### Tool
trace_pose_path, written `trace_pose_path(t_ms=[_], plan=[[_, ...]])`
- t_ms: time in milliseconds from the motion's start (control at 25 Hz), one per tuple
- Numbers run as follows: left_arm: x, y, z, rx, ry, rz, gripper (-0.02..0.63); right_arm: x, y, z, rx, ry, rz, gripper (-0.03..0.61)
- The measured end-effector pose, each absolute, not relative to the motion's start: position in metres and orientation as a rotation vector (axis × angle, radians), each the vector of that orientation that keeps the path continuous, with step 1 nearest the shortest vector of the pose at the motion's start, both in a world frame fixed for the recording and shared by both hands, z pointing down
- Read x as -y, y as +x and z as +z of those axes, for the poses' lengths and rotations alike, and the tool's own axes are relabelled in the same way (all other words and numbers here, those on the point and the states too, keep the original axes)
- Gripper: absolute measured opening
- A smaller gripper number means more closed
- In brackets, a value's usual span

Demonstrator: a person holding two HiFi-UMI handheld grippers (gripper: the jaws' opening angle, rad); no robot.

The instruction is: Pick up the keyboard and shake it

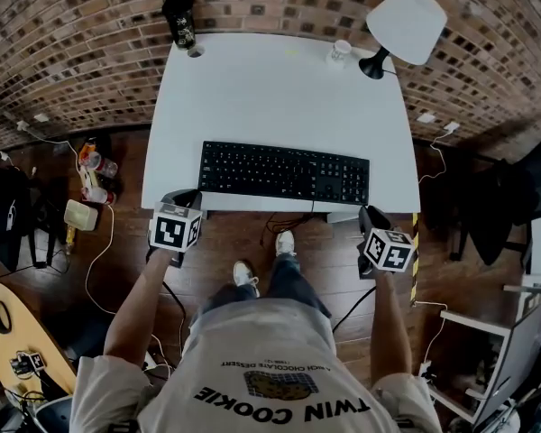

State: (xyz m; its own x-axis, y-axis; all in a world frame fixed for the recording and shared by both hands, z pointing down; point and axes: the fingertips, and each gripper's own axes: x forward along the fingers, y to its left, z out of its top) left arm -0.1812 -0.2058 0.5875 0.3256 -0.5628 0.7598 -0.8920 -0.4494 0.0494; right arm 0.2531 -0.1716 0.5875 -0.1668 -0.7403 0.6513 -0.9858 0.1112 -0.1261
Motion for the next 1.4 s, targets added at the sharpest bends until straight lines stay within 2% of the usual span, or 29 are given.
trace_pose_path(t_ms=[560, 1000, 1400], plan=[[0.184, -0.118, 0.558, 1.213, 2.268, 0.853, 0.006, 0.152, 0.188, 0.537, 2.156, 1.587, 0.719, 0.077], [0.116, -0.026, 0.519, 1.214, 2.346, 0.734, 0.006, 0.09, 0.156, 0.491, 2.319, 1.454, 0.652, 0.074], [0.018, 0.066, 0.487, 1.202, 2.412, 0.596, 0.006, -0.014, 0.165, 0.467, 2.436, 1.422, 0.589, 0.012]])
